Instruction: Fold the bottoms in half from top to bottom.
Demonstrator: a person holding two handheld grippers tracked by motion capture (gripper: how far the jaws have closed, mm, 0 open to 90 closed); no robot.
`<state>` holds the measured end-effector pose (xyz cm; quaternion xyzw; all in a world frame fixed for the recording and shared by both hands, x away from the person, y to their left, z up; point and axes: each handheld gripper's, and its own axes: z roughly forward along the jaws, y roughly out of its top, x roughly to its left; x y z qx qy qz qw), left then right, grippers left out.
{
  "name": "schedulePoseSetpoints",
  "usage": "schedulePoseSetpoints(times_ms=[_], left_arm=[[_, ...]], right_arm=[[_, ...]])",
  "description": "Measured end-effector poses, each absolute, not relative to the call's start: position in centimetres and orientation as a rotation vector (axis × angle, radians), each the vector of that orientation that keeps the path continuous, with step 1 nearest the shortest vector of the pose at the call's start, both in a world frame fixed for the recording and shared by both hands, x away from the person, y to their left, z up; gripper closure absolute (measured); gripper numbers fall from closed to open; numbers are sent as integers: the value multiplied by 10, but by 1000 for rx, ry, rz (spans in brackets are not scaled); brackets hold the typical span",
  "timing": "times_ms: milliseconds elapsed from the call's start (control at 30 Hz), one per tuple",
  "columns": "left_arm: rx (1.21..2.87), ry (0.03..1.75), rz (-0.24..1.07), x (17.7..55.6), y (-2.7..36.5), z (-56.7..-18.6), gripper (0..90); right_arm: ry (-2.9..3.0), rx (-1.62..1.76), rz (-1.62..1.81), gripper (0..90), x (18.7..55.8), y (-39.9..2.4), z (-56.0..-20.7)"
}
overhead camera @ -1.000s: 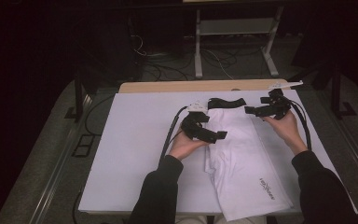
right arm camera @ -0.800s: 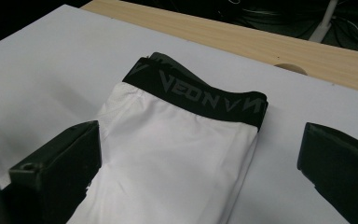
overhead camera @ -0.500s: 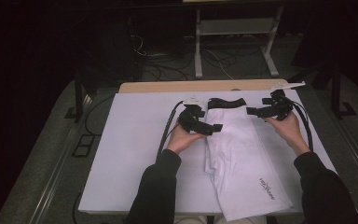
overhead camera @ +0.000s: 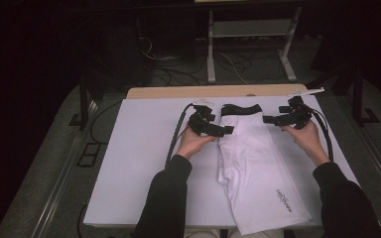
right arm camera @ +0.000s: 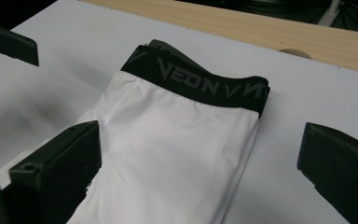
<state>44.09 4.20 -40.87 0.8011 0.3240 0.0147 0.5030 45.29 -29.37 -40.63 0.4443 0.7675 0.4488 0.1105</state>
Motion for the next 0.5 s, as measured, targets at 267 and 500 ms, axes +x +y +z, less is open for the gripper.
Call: schedulePoseSetpoints(times_ms=[267,500], left_arm=[[1907,838,1,454,43,-424,0],[1913,865,-11,463,43,-430,0]], right_arm=[[2270,1324,1312,0,454,-294,-410],[2270,1341,1317,0,456,-296,-413]])
